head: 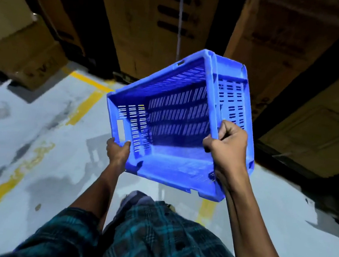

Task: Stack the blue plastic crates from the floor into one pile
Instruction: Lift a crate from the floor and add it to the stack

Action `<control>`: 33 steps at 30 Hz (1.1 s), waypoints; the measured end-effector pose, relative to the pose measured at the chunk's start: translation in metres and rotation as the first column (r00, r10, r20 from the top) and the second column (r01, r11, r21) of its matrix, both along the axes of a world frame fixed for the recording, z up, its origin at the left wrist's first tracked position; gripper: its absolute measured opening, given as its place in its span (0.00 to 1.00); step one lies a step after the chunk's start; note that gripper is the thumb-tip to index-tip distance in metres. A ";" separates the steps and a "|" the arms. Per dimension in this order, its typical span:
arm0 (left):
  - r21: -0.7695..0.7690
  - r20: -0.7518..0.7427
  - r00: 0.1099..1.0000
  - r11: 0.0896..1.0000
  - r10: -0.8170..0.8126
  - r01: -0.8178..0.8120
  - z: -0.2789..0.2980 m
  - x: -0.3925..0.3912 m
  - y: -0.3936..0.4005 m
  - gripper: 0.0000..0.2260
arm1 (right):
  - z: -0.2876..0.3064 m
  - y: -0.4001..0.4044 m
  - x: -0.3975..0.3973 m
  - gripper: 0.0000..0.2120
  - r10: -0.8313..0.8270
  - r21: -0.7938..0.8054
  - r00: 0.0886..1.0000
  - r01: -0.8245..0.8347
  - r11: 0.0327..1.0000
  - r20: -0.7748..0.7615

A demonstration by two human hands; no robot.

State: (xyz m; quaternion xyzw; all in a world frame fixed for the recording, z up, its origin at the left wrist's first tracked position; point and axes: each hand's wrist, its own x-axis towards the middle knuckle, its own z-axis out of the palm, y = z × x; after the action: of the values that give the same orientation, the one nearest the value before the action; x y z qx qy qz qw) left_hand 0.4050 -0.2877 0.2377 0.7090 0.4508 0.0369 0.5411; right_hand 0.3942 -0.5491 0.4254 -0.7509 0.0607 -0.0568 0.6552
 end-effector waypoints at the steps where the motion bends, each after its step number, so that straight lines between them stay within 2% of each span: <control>1: 0.019 -0.033 0.999 1.000 0.020 -0.019 0.006 0.006 -0.003 0.30 | 0.008 -0.007 0.006 0.19 -0.006 0.007 1.000 0.006 1.000 -0.013; 4: 0.057 -0.105 0.994 0.998 0.044 -0.038 0.014 0.026 -0.007 0.36 | 0.019 -0.028 0.028 0.20 -0.015 0.006 1.000 0.015 1.000 -0.014; 8: -0.031 -0.110 0.994 0.999 -0.014 0.011 0.001 0.065 -0.018 0.37 | 0.015 -0.056 0.050 0.21 -0.019 -0.025 0.999 0.019 1.000 0.037; 12: -0.226 -0.122 0.992 0.974 -0.039 0.011 -0.017 0.089 -0.041 0.26 | 0.004 -0.062 0.050 0.21 -0.080 -0.061 0.995 0.084 0.995 0.056; 16: -0.359 -0.151 0.988 0.933 -0.031 -0.025 -0.037 0.116 -0.041 0.25 | -0.013 -0.064 0.054 0.18 -0.128 -0.134 0.991 0.131 0.982 0.030; 17: -0.390 -0.153 0.987 0.921 -0.050 -0.014 -0.041 0.122 -0.037 0.22 | -0.014 -0.066 0.056 0.18 -0.133 -0.121 0.991 0.133 0.984 0.014; 19: -0.435 -0.147 0.984 0.900 -0.100 0.026 -0.050 0.138 -0.028 0.08 | -0.017 -0.069 0.066 0.19 -0.155 -0.077 0.988 0.153 0.985 -0.022; 20: -0.443 -0.149 0.983 0.896 -0.105 0.028 -0.054 0.147 -0.024 0.06 | -0.019 -0.069 0.074 0.19 -0.175 -0.066 0.984 0.172 0.983 -0.039; 22: -0.456 -0.155 0.983 0.890 -0.097 0.016 -0.057 0.164 -0.016 0.09 | -0.028 -0.070 0.091 0.20 -0.223 -0.083 0.973 0.218 0.972 -0.059; 23: -0.468 -0.157 0.983 0.884 -0.093 0.009 -0.058 0.176 -0.011 0.14 | -0.034 -0.069 0.103 0.20 -0.251 -0.111 0.966 0.243 0.964 -0.064; 26: -0.498 -0.199 0.975 0.867 -0.102 -0.011 -0.056 0.212 0.007 0.23 | -0.058 -0.064 0.136 0.18 -0.344 -0.185 0.934 0.323 0.928 -0.095; 27: -0.501 -0.209 0.971 0.866 -0.112 -0.008 -0.056 0.222 0.012 0.23 | -0.065 -0.065 0.144 0.18 -0.380 -0.202 0.918 0.354 0.913 -0.109; 30: -0.510 -0.240 0.948 0.858 -0.210 0.061 -0.052 0.256 0.038 0.10 | -0.090 -0.056 0.167 0.15 -0.543 -0.302 0.827 0.485 0.820 -0.145; 33: -0.521 -0.259 0.910 0.840 -0.324 0.151 -0.058 0.285 0.064 0.11 | -0.113 -0.045 0.186 0.18 -0.665 -0.436 0.730 0.553 0.710 -0.157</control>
State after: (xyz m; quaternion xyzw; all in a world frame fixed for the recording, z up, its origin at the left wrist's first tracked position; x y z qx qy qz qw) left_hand 0.6902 -0.2240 0.1795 0.5950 0.4380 -0.2684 0.6181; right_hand 0.5798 -0.5942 0.3127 -0.7930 0.3961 -0.1668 0.4318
